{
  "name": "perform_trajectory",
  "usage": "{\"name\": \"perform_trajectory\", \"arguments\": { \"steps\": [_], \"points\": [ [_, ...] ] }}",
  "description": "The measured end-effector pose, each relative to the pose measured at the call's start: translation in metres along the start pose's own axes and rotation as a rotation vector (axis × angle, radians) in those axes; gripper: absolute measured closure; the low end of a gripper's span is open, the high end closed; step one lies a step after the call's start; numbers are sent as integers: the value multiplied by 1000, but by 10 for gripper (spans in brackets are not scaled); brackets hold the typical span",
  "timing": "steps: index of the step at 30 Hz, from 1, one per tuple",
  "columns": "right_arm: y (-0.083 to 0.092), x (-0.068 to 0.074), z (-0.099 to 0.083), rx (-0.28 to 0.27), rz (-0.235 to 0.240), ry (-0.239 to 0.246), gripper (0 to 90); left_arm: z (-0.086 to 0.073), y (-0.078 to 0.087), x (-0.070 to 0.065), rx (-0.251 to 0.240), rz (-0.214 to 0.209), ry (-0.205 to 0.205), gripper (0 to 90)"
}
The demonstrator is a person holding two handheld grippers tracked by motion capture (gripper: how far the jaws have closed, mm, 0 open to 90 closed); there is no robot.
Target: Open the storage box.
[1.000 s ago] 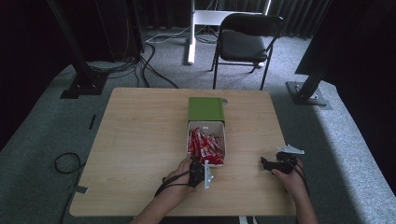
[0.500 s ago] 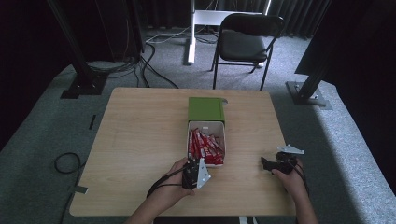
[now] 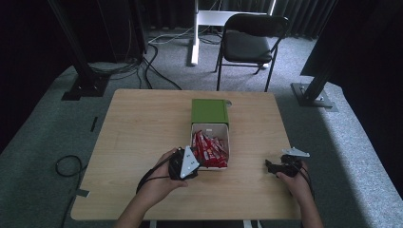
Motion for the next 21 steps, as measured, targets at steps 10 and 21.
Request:
{"name": "perform_trajectory", "arguments": {
  "steps": [10,21],
  "points": [
    [0,0,0,0,0,0,104,-23,1,20,-5,26,129,520],
    [0,0,0,0,0,0,104,-63,2,37,38,55,227,520]
  ]
}}
Point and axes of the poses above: each handheld gripper's, and its own axes: y roughly backward along the jaws, z roughly out of its top, x roughly to its left, the point moved 7 cm from there along -y, roughly forward along the jaws, and after that the axes turned 9 degrees about x, right-handed, at the moved point
